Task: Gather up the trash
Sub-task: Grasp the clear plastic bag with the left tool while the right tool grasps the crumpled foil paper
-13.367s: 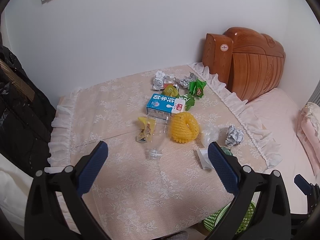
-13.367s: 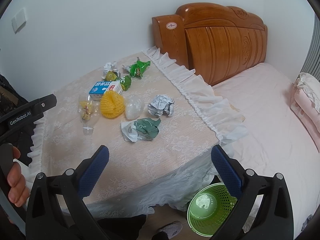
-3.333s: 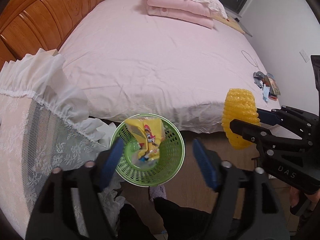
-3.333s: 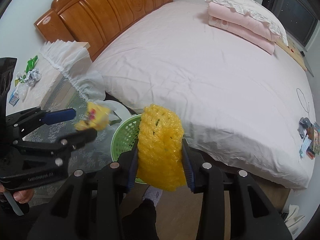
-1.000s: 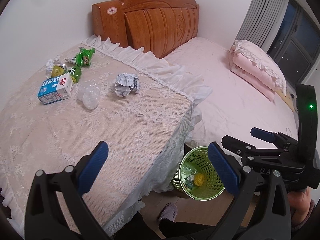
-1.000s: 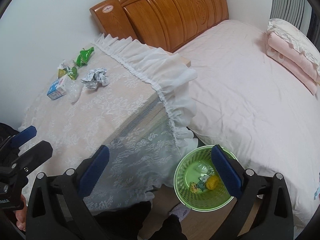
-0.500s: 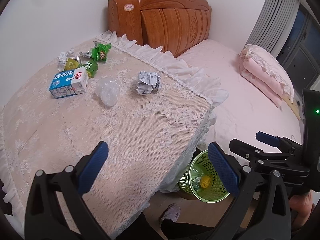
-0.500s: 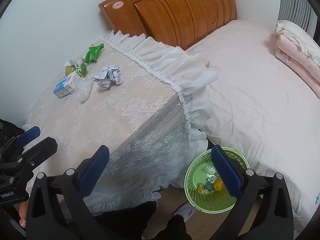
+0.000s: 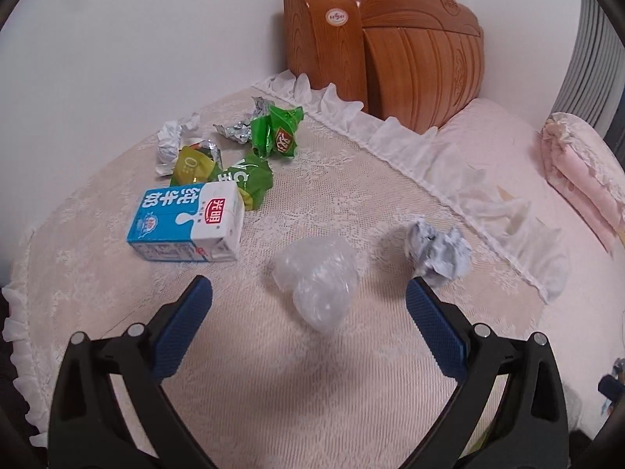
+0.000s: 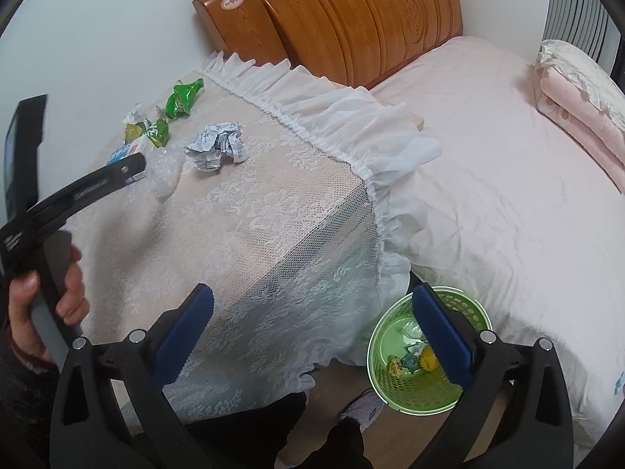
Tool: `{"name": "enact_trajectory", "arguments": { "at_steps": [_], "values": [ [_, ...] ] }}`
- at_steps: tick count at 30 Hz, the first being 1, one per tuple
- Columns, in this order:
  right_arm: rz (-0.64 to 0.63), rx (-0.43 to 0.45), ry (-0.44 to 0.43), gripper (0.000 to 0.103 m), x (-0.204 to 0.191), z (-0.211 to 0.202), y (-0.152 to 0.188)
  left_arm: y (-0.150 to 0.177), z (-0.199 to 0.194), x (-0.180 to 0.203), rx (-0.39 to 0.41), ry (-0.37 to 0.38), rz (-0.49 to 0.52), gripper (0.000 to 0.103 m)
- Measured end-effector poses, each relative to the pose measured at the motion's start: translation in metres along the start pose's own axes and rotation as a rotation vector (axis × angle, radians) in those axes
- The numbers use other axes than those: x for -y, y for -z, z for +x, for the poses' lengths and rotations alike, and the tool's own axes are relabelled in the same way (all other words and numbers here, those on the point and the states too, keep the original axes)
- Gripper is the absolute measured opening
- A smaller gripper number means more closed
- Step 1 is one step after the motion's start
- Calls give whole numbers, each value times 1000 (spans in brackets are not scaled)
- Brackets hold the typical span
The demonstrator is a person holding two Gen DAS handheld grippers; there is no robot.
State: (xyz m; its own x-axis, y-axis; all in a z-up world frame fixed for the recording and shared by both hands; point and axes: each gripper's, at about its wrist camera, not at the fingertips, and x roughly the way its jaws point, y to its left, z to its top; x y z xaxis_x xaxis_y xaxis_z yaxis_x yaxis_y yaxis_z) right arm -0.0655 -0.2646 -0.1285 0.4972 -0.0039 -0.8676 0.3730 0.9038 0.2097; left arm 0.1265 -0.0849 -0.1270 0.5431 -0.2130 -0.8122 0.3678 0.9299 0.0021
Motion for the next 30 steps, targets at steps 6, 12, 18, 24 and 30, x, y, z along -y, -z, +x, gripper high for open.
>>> {"name": "enact_trajectory", "arguments": {
  "at_steps": [6,12,18,24,30],
  "values": [
    [-8,-18,13,101,-11,8,-5,-7,52,1,-117,-3,18,48],
    [-65,-3,20,101,-30,14,-22,-2,31,-15,-94,1,-6,35],
    [-135,-3,3,101,-56,42,-62,14,-15,-39,-76,-15,-40,35],
    [-172,-28,-4,101,-87,91,-110,43,-57,-49,-63,-6,-67,35],
    [-175,-113,24,72,-118,146,-131,68,-79,-46,-75,11,-66,35]
  ]
}}
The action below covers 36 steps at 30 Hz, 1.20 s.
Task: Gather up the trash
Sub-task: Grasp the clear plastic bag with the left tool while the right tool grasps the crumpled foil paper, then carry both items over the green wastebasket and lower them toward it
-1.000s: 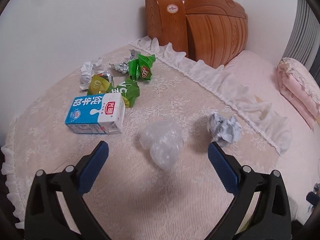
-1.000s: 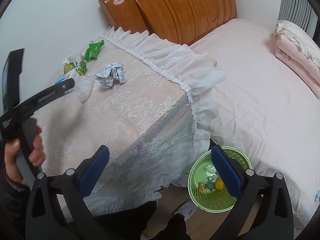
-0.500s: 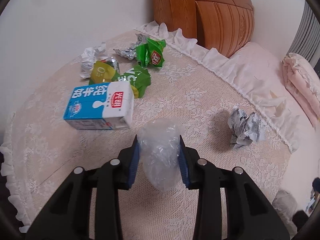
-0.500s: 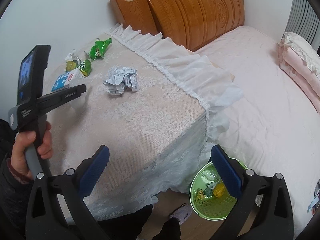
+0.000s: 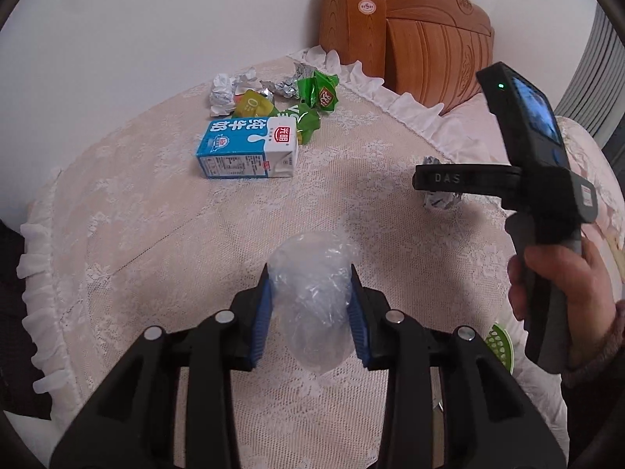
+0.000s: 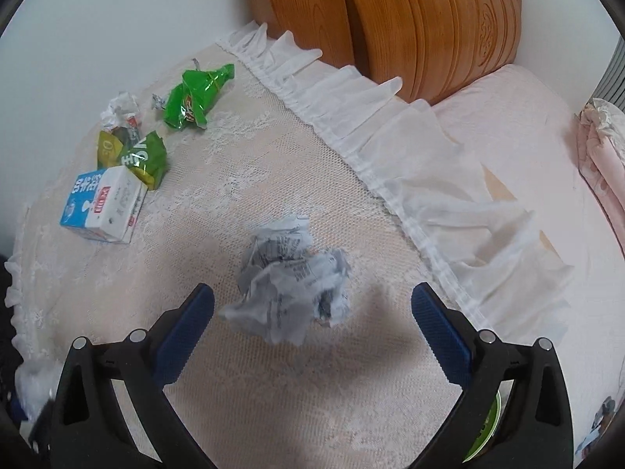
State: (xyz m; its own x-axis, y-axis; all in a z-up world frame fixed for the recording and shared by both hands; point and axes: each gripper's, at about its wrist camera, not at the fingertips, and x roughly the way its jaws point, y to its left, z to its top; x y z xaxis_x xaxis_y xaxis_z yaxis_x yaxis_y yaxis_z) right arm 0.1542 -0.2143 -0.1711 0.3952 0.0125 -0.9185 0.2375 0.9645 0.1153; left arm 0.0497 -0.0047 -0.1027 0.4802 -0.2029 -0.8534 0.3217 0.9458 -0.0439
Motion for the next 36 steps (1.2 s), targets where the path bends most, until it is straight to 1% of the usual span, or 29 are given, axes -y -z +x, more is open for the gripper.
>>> {"name": "enact_trajectory", "arguments": {
  "at_steps": [1,4,6,8,9,10,12,16,18,22,27,36],
  "values": [
    [8,-4,-13,51,1,0,1,2,-2,1,-1,4,1,35],
    [30,18,-83,49,7,-13,12,8,-9,7,2,22,19,35],
    [34,39,-107,49,17,-30,30,12,-16,15,11,32,50,35],
    [31,53,-109,49,25,-42,47,16,-21,25,15,54,80,35],
    [33,56,-106,49,33,-51,63,18,-23,31,12,73,94,35],
    [40,52,-103,49,38,-56,72,21,-24,38,8,94,108,35],
    [65,36,-101,49,55,-67,101,26,-26,53,1,124,143,35],
    [127,-1,-70,49,84,-84,147,38,-28,83,-18,172,205,35],
    [167,-15,-78,49,99,-92,170,42,-29,97,-26,199,233,35],
    [204,-23,-41,51,122,-106,204,52,-36,123,-20,224,292,35],
    [252,-31,-41,52,153,-117,238,62,-42,150,-22,248,341,35],
    [304,-41,-5,52,194,-127,278,79,-48,191,-24,271,406,35]
  ]
}}
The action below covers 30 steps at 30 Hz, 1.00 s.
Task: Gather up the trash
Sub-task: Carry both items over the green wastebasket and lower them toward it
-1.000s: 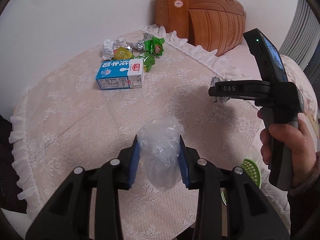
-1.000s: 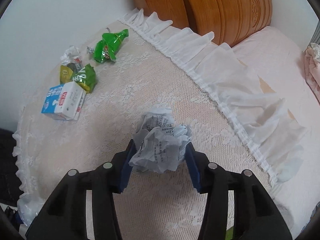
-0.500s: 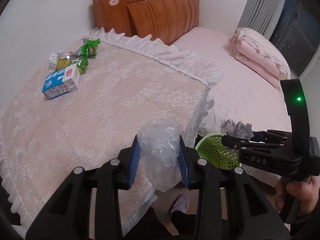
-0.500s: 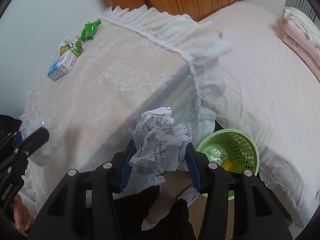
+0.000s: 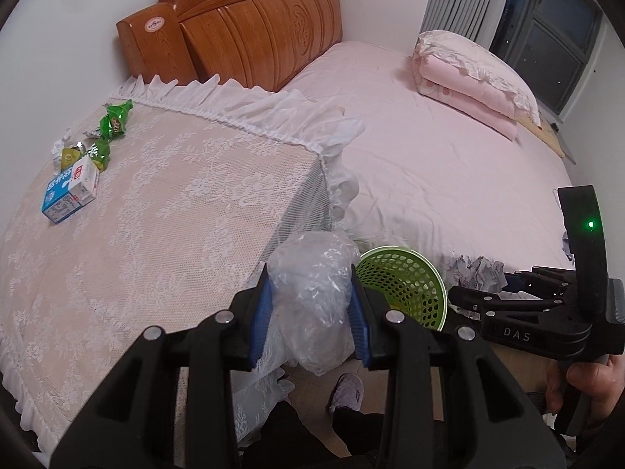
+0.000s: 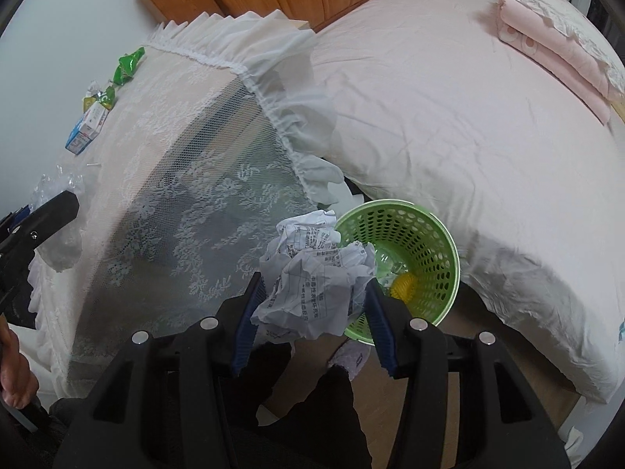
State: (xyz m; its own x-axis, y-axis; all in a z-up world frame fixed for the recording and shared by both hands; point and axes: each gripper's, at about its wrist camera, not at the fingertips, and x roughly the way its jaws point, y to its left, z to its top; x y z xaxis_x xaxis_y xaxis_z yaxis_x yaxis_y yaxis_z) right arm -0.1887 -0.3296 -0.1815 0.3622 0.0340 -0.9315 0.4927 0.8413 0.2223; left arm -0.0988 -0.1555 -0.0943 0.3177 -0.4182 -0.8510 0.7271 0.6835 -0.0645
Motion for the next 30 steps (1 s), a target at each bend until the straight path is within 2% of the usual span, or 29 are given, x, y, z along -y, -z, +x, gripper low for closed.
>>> {"name": "enact_trajectory", "arguments": {
  "at_steps": [12,30],
  "values": [
    [40,-11,31,52,47,-6,20,2,4,46,-5,21,50,35],
    [109,21,82,52,97,-26,36,-11,53,143,-80,172,246,35]
  ]
}}
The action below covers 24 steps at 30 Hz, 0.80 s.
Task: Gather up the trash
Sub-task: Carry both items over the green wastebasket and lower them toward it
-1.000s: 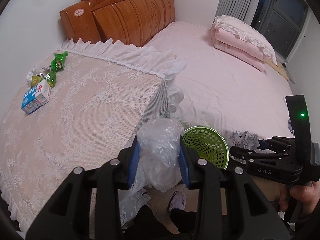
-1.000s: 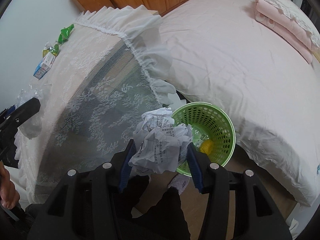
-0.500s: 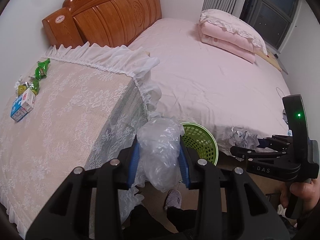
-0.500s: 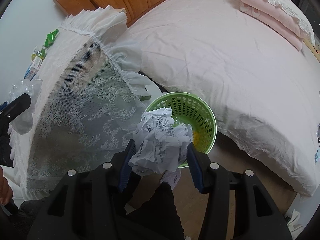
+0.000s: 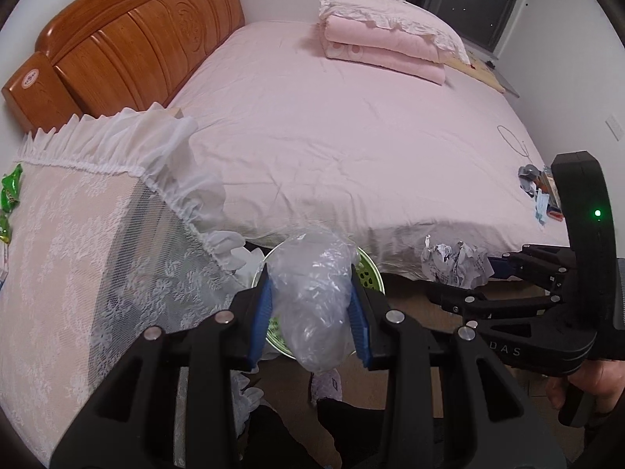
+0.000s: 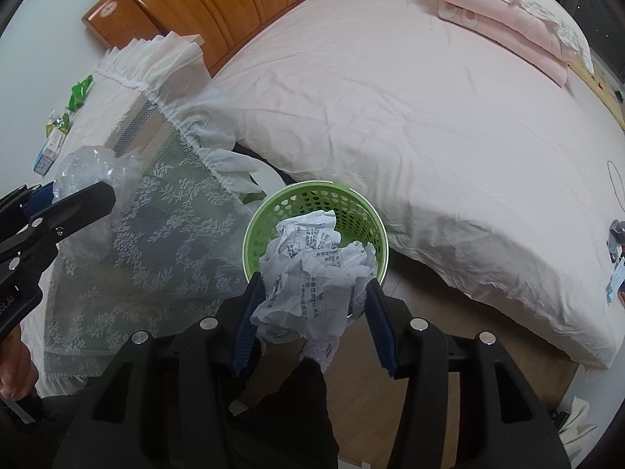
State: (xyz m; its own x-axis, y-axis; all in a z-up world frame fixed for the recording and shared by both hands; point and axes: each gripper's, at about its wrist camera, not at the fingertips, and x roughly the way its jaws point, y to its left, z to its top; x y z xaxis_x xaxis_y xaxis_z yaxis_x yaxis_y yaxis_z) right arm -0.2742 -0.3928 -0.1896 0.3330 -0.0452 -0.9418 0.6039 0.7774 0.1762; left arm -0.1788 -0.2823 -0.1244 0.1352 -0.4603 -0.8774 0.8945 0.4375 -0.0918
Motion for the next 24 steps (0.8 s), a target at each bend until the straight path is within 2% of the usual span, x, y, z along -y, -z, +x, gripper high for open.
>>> {"name": "enact_trajectory", "arguments": {
  "at_steps": [7,10,11,12,13,15,17,19,24],
  "values": [
    [42,10,18,52,15,-3,3,-9,43,11,-69,37,25,35],
    [54,5,22,52,20,-1,4,-9,63,16,-121,84,27,36],
    [56,4,23,52,20,0,4,-9,68,18,-140,104,27,44],
    [57,4,22,52,21,0,5,-8,71,19,-156,115,21,61],
    [58,4,23,52,22,-1,5,-8,71,19,-161,117,12,71],
    [66,8,25,53,24,-1,5,-6,63,18,-128,79,8,84],
    [73,8,28,53,25,-1,5,-4,52,14,-100,83,10,92],
    [79,8,26,53,26,0,4,-3,40,8,-62,45,-2,93],
    [72,10,23,53,24,1,0,8,8,-14,7,-119,6,95]
  ]
}}
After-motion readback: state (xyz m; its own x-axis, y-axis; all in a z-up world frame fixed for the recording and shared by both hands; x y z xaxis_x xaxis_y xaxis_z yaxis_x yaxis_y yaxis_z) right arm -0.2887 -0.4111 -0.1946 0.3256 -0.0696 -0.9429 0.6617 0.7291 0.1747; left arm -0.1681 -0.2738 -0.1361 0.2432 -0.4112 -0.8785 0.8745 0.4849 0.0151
